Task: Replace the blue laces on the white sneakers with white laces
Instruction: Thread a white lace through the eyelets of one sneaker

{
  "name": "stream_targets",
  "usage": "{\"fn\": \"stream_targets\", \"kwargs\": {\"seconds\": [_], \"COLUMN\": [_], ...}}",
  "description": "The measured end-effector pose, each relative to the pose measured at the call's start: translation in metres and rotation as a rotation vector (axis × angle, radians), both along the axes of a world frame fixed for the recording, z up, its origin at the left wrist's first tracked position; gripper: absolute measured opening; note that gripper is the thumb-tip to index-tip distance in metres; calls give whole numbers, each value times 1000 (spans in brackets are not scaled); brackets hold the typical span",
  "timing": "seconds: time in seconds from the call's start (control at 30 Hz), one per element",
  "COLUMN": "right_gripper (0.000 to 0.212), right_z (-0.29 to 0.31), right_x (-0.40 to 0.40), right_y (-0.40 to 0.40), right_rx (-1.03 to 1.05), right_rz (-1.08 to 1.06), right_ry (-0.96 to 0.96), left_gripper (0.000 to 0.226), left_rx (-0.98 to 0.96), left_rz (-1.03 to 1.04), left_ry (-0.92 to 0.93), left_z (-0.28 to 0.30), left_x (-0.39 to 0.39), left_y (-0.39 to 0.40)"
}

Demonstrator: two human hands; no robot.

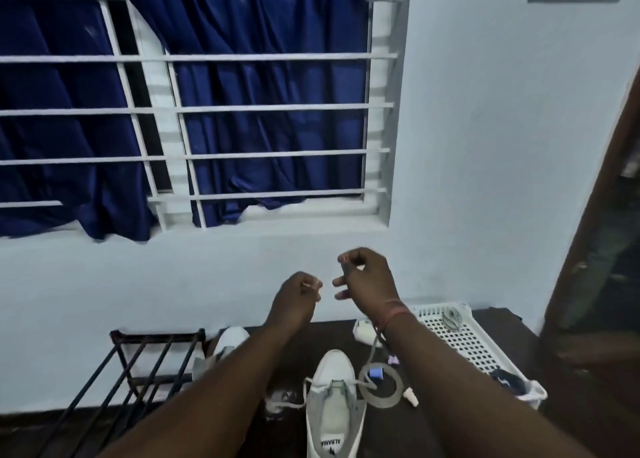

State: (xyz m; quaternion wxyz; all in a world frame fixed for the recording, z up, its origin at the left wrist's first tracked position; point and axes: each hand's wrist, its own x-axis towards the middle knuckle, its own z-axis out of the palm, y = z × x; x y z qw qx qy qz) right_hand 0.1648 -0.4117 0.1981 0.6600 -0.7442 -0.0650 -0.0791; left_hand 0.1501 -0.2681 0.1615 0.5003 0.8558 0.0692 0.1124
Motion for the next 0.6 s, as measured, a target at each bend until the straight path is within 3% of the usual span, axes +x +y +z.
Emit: {"fn": "stream_targets", "kwargs": {"seconds": [0.07,0.13,0.23,0.37,0.5,0.6], "right_gripper": [11,11,17,20,17,18], "right_z": [-40,-80,-127,-167,-179,-184], "right_x": [-7,-15,-36,-48,-45,-44], "right_y": [4,5,2,6,8,5], "right_rx": [-9,-203,-495,-446,-550,-621], "right_rz": [22,-40,-122,-168,-149,-106], "right_ry": [113,155,269,395,312,252], "left_gripper": [15,22,31,41,39,32], "left_rx": [140,229,121,9,42,-62], "left_rz": [-25,-16,47,64,-16,-13], "left_ry": [127,235,360,371,381,380], "left_z": [-41,-78,-124,-146,-159,-170], "left_x": [-7,-18,-35,-42,-48,-56], "left_y": [-2,-6,-12,-16,-18,-18]}}
